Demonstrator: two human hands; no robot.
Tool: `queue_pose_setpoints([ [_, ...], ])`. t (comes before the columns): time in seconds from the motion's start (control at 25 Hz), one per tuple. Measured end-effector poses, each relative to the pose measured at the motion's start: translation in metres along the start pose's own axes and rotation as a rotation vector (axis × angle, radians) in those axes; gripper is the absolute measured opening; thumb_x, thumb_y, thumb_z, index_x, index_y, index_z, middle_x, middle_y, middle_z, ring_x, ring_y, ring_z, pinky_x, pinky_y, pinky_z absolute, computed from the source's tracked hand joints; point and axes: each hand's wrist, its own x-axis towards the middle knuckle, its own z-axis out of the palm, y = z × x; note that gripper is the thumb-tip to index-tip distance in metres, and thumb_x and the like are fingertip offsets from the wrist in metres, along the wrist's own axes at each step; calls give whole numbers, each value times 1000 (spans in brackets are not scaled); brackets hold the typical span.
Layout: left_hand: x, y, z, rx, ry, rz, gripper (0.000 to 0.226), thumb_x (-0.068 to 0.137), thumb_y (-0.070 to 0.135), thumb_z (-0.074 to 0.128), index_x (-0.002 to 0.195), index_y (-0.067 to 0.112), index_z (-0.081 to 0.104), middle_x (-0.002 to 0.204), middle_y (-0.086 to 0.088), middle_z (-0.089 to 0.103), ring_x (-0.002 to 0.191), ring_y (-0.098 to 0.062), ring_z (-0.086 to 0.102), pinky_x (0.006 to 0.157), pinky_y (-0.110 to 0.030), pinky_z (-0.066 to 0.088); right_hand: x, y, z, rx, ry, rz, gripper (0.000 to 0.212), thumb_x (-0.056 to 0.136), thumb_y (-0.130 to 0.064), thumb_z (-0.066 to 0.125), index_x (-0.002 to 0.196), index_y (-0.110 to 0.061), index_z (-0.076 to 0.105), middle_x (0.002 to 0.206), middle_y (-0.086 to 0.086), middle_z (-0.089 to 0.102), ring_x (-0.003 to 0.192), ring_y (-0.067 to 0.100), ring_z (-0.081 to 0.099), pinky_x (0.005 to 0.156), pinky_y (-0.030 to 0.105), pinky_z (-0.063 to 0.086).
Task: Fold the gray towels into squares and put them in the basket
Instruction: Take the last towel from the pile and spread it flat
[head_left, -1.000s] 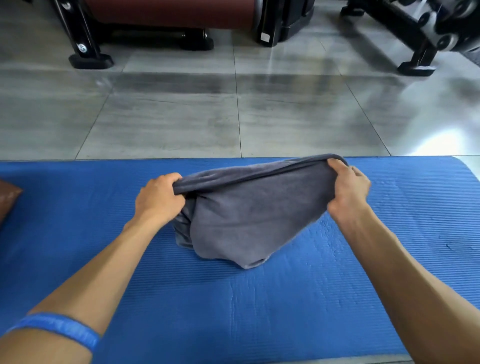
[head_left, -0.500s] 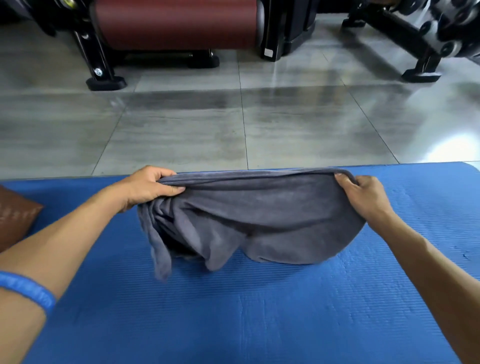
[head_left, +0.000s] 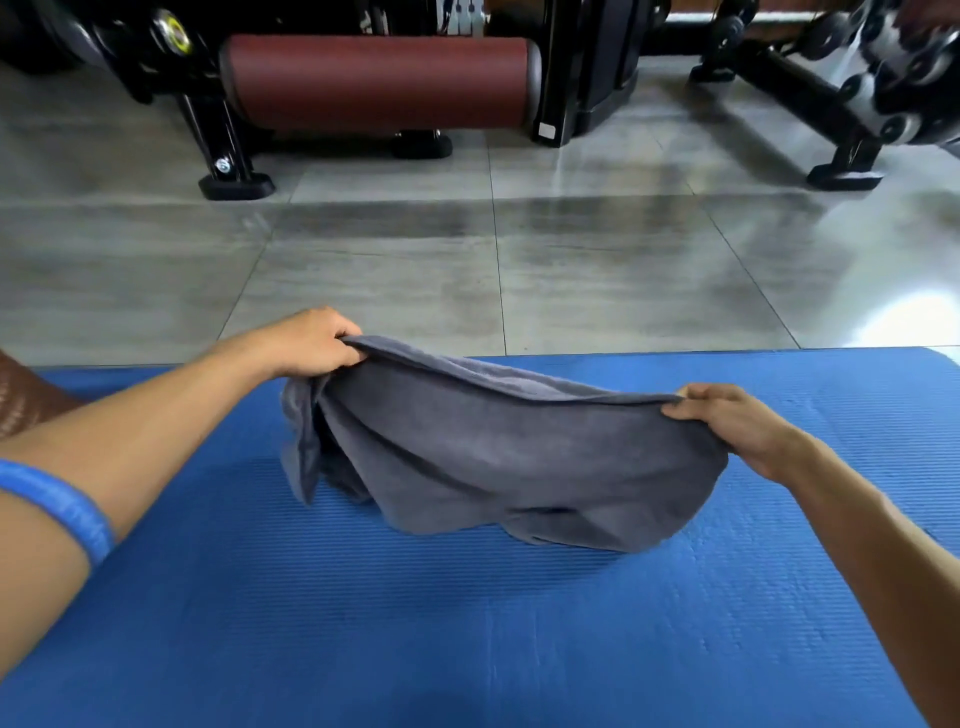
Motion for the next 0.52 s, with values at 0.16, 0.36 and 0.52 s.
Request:
queue_pose_setpoints([
  [0.16,0,-12,18,-152,75,-64,19,91,1,46,87,4,65,80,-13,64,71,-23,55,60,-28,41,5,1,13,-316,28,-45,25,87,-26,73,70,-10,65,64,1,59,60,15,52,58,28,40],
  [0.36,-21,-33,17,-335,-488,-124,6,91,14,60,92,16,66,77,-8,60,61,-15,56,49,-25,48,-3,9,13,-438,-601,253,12,77,-21,78,82,-10,76,73,0,71,66,9,63,61,21,47],
  [0.52,-23,-35,27,132,-573,-194,13,91,26,66,81,18,67,74,4,58,67,-14,51,61,-25,44,18,19,27,-971,-431,176,29,83,-31,75,59,-19,63,58,-8,52,67,13,50,59,24,37],
])
